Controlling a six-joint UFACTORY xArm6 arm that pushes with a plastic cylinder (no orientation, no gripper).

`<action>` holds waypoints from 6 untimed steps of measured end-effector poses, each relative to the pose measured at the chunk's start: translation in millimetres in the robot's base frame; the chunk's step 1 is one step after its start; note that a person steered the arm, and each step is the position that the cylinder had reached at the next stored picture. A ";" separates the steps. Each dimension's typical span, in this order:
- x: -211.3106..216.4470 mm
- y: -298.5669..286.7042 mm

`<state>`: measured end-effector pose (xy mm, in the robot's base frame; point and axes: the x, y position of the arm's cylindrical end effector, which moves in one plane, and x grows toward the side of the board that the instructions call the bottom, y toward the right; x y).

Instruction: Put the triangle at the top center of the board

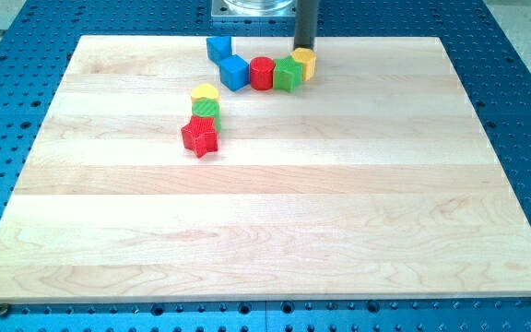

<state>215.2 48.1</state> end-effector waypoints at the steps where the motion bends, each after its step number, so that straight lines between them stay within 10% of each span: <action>1: -9.2 -60.1; 3: 66.3 -135.8; 6: 0.3 -110.6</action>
